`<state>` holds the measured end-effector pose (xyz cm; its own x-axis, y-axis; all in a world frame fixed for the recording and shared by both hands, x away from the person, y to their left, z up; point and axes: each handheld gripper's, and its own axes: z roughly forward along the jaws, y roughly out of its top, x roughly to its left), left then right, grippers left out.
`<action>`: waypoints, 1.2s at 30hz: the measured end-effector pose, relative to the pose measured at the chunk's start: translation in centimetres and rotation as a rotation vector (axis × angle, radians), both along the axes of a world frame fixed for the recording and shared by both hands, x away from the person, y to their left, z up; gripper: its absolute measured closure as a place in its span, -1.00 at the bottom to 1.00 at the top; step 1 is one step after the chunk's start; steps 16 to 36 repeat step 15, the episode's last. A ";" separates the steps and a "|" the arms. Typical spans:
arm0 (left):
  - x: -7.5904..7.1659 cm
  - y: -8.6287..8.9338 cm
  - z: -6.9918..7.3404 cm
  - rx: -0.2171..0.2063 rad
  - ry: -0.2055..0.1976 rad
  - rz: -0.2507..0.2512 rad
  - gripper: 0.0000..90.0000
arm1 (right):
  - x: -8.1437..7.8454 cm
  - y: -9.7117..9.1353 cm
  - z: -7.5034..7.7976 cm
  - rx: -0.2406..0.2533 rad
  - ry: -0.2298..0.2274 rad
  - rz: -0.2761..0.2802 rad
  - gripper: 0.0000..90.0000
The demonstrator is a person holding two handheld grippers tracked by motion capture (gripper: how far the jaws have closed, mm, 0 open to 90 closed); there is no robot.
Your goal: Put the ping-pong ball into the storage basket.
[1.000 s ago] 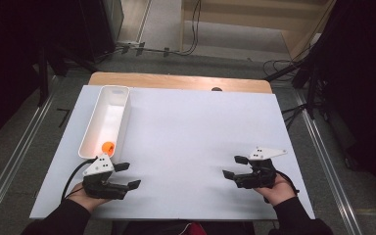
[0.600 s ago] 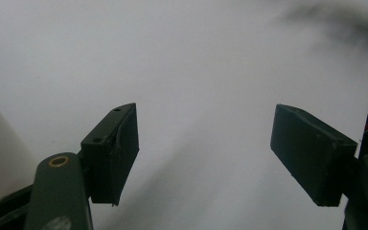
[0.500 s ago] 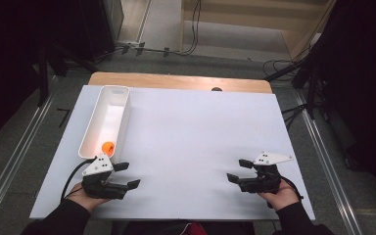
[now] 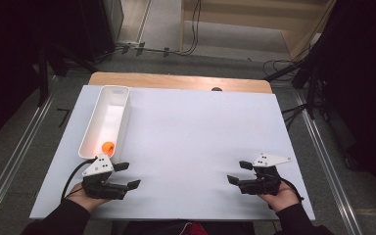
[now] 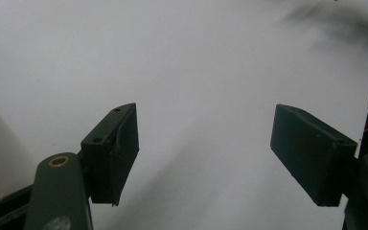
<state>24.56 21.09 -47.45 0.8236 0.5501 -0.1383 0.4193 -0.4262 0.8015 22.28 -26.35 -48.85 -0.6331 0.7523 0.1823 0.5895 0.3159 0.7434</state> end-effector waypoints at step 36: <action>0.0 -0.1 0.0 0.006 0.001 -0.009 -0.44 | 0.0 0.2 -0.1 -0.010 0.005 0.001 -0.47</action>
